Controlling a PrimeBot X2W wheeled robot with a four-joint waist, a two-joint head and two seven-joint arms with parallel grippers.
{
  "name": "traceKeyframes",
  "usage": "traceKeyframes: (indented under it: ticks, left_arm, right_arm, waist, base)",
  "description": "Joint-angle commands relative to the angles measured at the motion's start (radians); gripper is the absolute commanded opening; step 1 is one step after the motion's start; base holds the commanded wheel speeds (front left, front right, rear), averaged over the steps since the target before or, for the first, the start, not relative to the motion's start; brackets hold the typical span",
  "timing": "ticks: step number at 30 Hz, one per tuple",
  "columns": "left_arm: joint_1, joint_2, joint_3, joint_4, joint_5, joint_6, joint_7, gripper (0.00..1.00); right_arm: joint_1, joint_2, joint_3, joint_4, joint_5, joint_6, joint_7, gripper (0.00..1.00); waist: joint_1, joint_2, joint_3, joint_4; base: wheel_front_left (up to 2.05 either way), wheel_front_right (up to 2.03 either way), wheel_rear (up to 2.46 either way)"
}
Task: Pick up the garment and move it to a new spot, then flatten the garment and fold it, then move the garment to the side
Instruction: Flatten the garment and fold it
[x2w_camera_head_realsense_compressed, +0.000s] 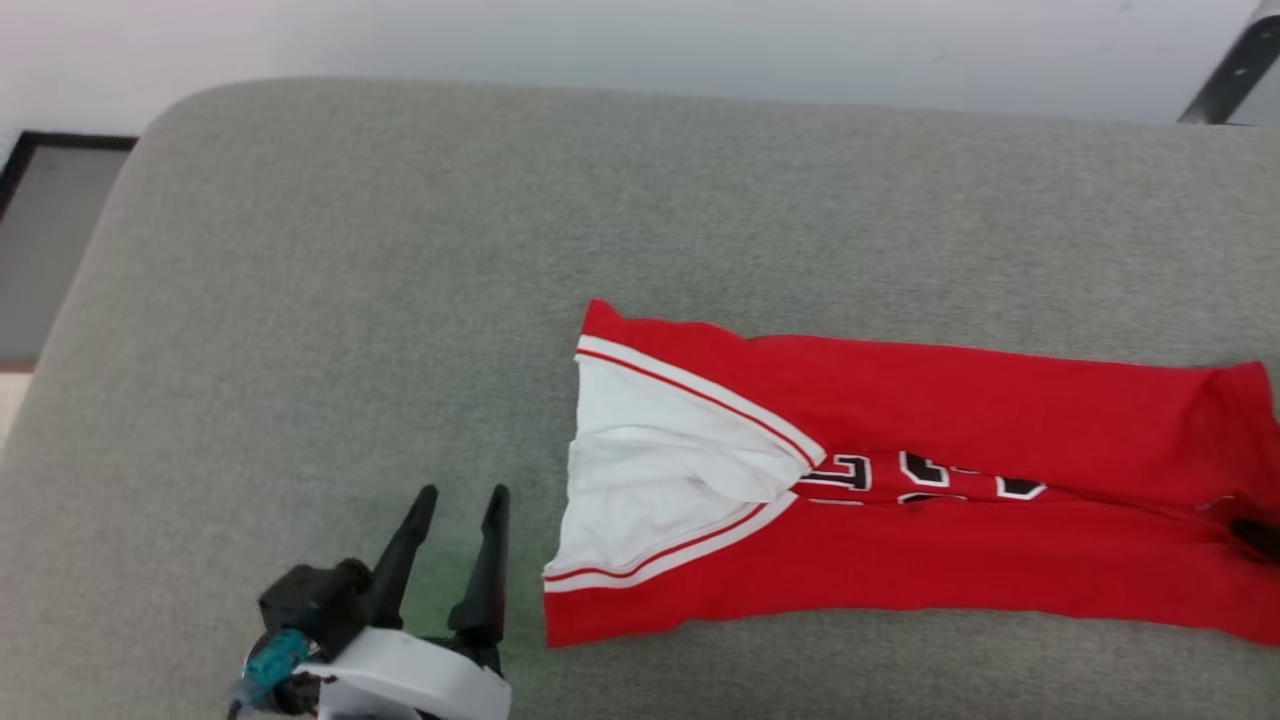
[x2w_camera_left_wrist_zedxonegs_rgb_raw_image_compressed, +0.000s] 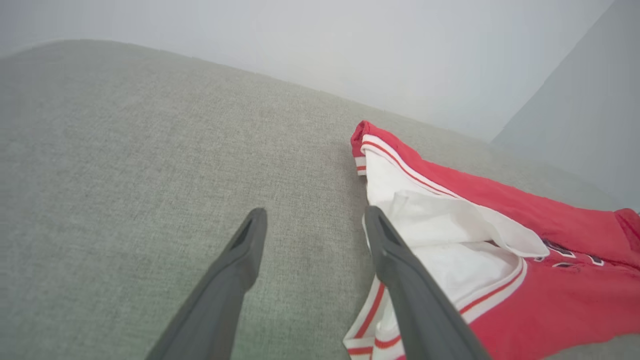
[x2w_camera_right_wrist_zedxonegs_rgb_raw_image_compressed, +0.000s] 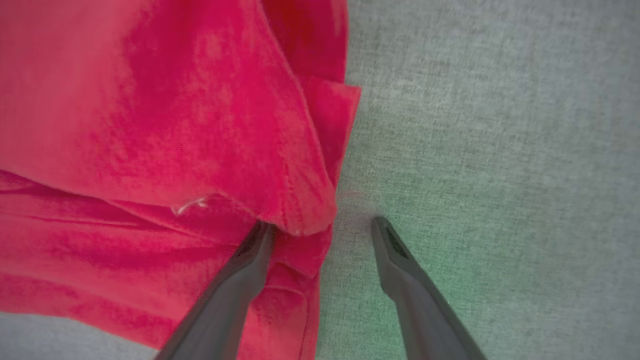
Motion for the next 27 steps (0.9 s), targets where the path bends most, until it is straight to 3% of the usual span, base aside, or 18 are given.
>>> traceKeyframes:
  ticks: [1, 7, 14, 16, 18, 27]
  left_arm:
    - [0.008, -0.03, 0.029, 0.006, 0.061, -0.016, 0.0, 1.0]
    - [0.017, -0.11, 0.092, -0.008, 0.316, -0.045, 0.0, 1.0]
    - [0.04, -0.198, 0.162, -0.001, 0.454, -0.088, 0.0, 1.0]
    - [0.047, -0.214, 0.181, 0.001, 0.476, -0.104, 0.0, 1.0]
    - [0.049, -0.223, 0.201, 0.007, 0.491, -0.12, 0.0, 1.0]
    - [0.052, -0.255, 0.265, 0.021, 0.529, -0.169, 0.0, 1.0]
  right_arm:
    - [0.006, 0.019, 0.0, 0.027, -0.02, -0.002, 0.025, 1.0]
    - [0.016, 0.047, -0.007, 0.062, -0.067, -0.002, 0.078, 1.0]
    - [0.058, 0.064, 0.008, 0.068, -0.096, -0.002, 0.114, 0.98]
    - [0.059, 0.069, 0.013, 0.059, -0.093, -0.002, 0.109, 0.38]
    - [0.057, 0.073, 0.019, 0.054, -0.094, -0.001, 0.103, 0.0]
    - [0.048, 0.079, 0.021, 0.061, -0.08, -0.002, 0.07, 0.0]
  waist:
    - [0.0, 0.0, 0.023, 0.028]
    - [0.0, 0.0, 0.03, 0.052]
    - [0.0, 0.0, 0.03, 0.057]
    - [0.0, 0.0, 0.032, 0.055]
    - [0.0, 0.0, 0.032, 0.052]
    - [0.0, 0.0, 0.017, 0.041]
  base:
    - [0.0, 0.0, 0.0]
    - [0.0, 0.0, 0.0]
    - [0.0, 0.0, 0.0]
    - [0.0, 0.0, 0.0]
    - [0.0, 0.0, 0.0]
    - [0.0, 0.0, 0.0]
